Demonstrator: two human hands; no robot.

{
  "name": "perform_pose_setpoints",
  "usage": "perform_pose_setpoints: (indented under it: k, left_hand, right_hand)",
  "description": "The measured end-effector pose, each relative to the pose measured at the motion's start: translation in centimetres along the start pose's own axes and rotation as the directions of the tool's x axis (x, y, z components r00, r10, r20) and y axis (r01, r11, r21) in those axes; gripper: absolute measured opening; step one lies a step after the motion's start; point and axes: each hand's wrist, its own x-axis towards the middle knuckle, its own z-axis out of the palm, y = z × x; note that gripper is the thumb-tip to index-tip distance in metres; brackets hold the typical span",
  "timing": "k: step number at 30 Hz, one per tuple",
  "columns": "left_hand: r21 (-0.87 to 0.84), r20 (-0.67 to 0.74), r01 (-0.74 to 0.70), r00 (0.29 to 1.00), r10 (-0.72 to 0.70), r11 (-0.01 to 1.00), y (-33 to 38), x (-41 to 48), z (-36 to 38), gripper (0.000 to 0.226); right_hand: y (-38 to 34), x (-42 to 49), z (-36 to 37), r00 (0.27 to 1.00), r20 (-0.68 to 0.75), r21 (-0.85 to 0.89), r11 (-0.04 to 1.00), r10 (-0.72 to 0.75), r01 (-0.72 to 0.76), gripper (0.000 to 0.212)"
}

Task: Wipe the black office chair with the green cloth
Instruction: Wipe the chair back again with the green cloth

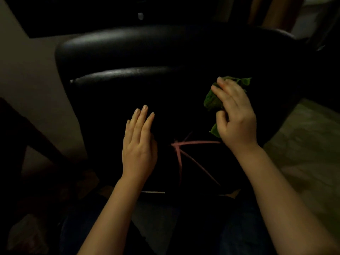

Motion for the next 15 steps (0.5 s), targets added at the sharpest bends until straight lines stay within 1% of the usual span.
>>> perform_pose_setpoints:
  k: [4, 12, 15]
  left_hand:
    - [-0.066, 0.035, -0.061, 0.997, 0.064, 0.996, 1.6, 0.7, 1.6, 0.052]
    - [-0.150, 0.048, -0.116, 0.991, 0.125, 0.982, 3.0, 0.9, 3.6, 0.052]
    - [-0.180, 0.053, -0.136, 0.988, 0.147, 0.974, 2.9, 1.0, 4.2, 0.054]
  right_hand:
    - [1.1, -2.5, -1.3, 0.999, -0.016, -0.045, 0.998, 0.041, -0.042, 0.049]
    - [1.1, -9.0, -2.3, 0.995, -0.035, -0.132, 0.986, 0.097, -0.101, 0.040]
    - [0.7, -11.3, -2.5, 0.995, -0.003, -0.176, 0.979, 0.104, -0.103, 0.040]
